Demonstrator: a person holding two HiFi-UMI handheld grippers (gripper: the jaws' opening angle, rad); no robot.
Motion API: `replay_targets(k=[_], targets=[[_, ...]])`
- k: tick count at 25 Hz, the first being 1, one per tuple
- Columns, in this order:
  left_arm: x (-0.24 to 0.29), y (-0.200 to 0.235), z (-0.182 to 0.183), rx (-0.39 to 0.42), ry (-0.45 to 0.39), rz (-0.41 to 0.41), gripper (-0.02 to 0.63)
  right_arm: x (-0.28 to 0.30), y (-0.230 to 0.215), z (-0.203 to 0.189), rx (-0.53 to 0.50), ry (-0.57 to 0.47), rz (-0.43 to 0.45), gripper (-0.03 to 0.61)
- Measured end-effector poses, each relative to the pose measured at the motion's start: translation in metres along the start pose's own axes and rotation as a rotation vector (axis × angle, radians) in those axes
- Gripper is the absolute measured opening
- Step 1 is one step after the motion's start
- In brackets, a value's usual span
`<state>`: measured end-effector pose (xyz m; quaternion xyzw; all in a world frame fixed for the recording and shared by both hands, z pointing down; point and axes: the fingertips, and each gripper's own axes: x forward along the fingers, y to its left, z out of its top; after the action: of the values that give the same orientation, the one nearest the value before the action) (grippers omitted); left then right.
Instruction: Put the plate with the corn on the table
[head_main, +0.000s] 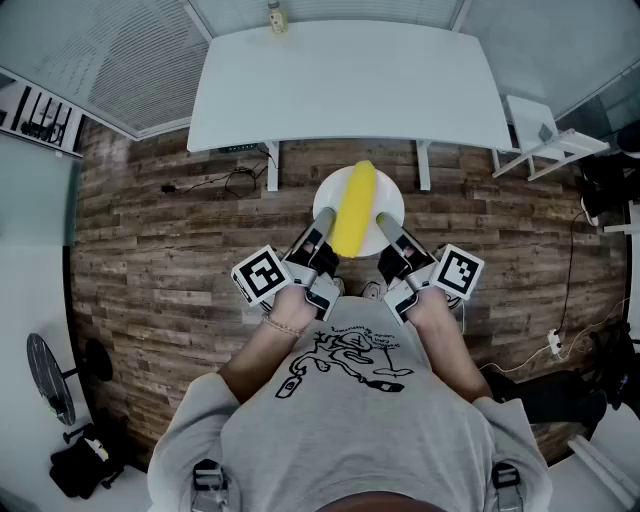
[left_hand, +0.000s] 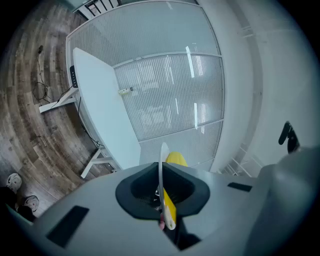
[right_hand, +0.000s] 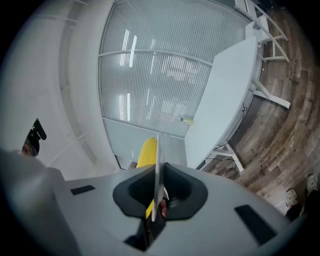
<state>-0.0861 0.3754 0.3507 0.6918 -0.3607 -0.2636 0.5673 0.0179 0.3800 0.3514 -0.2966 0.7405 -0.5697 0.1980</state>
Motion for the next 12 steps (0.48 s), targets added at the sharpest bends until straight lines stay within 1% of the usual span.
replay_targets(k=[6, 12], targets=[[0.001, -0.001, 0.0, 0.004, 0.002, -0.004, 0.029, 0.0, 0.001, 0.0, 0.0, -0.001, 0.005, 0.023], [-0.013, 0.003, 0.011, 0.002, 0.013, -0.005, 0.029, 0.01, 0.006, -0.013, -0.002, -0.01, -0.001, 0.025]])
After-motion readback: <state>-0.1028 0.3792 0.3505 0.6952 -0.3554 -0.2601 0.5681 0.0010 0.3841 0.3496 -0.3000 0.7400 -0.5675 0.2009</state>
